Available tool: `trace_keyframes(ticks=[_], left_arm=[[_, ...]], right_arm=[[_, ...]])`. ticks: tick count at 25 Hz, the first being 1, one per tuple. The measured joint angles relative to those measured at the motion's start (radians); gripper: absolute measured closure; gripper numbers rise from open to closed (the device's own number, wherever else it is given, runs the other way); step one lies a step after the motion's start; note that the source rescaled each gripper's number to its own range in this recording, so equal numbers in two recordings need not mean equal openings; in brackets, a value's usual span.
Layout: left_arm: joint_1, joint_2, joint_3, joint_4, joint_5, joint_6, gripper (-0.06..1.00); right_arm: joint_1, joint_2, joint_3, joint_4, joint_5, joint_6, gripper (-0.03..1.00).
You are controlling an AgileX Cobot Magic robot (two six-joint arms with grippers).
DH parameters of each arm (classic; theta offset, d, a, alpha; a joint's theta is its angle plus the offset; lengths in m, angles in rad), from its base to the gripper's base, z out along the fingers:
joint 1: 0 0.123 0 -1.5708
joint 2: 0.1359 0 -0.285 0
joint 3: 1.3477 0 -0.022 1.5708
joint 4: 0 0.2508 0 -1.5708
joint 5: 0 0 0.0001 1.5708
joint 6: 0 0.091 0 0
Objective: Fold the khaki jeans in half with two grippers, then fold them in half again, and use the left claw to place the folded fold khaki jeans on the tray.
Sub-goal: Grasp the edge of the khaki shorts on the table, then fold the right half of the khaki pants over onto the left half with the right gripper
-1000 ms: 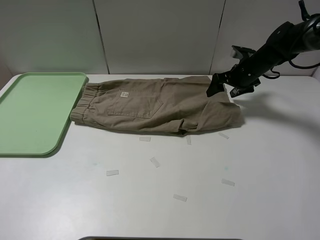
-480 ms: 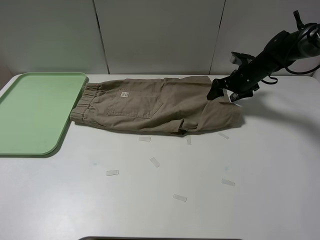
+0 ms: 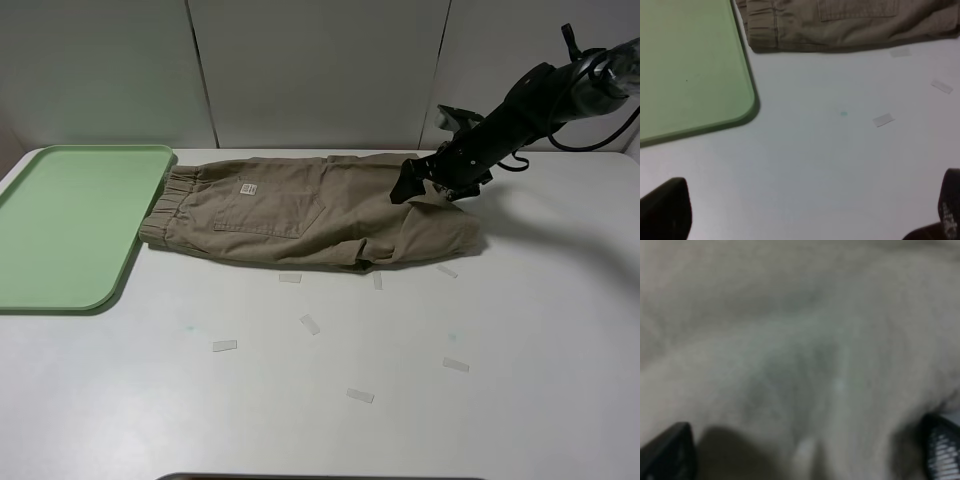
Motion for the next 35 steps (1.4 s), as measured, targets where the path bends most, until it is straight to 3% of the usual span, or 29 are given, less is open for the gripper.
trace_keyframes(ticks=[2, 8, 9, 13, 19, 31, 35], left_arm=[[0.0, 0.0, 0.0, 0.0, 0.0, 0.0, -0.05], [0.0, 0.0, 0.0, 0.0, 0.0, 0.0, -0.05], [0.0, 0.0, 0.0, 0.0, 0.0, 0.0, -0.05], [0.0, 0.0, 0.0, 0.0, 0.0, 0.0, -0.05], [0.0, 0.0, 0.0, -0.001, 0.0, 0.0, -0.05], [0.0, 0.0, 0.0, -0.001, 0.0, 0.0, -0.05], [0.0, 0.0, 0.0, -0.001, 0.0, 0.0, -0.05]], right_arm=[[0.011, 0.0, 0.0, -0.002, -0.004, -0.006, 0.21], [0.04, 0.001, 0.0, -0.019, 0.014, -0.01, 0.87], [0.04, 0.001, 0.0, -0.028, 0.016, -0.009, 0.92], [0.042, 0.0, -0.001, -0.109, 0.034, 0.05, 0.92], [0.043, -0.038, -0.001, -0.37, 0.09, 0.173, 0.92], [-0.069, -0.126, 0.002, -0.74, 0.301, 0.202, 0.92], [-0.117, -0.14, 0.003, -0.891, 0.338, 0.277, 0.92]])
